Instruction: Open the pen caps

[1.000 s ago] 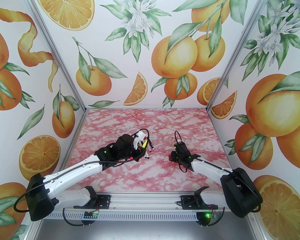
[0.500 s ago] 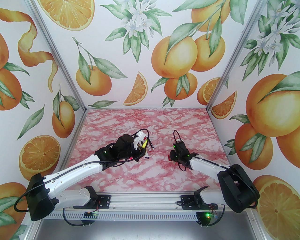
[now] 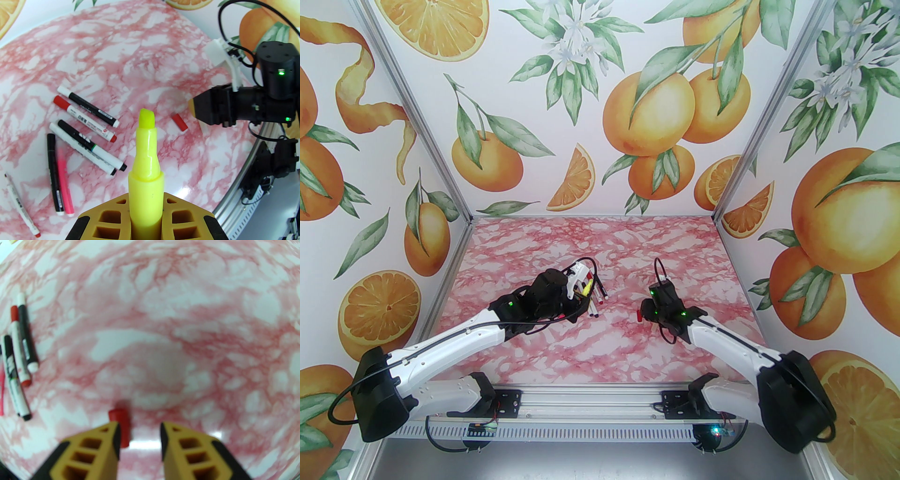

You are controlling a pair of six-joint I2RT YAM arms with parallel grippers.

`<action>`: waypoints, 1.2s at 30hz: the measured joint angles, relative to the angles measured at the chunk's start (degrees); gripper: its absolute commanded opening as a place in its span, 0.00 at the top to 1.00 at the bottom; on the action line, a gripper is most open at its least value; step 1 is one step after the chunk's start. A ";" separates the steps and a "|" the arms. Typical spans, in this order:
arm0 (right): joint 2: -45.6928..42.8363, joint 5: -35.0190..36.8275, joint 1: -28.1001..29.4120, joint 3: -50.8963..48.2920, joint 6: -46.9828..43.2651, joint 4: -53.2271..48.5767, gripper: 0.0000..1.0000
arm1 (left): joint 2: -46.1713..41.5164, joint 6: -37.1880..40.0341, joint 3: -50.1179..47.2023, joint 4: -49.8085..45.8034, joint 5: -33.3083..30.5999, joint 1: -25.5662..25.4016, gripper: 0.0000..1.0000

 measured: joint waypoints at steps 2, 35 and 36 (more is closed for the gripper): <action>-1.57 0.15 0.79 0.00 1.36 -2.62 0.61 | 0.00 0.00 -0.33 0.02 0.26 0.00 0.96; 0.11 -3.43 3.89 -1.27 7.10 -11.30 0.65 | -0.02 0.04 -1.18 0.07 2.56 0.48 0.96; 0.17 -3.54 3.89 -1.27 7.08 -11.15 0.66 | -0.02 0.00 -1.20 0.09 2.69 0.48 0.96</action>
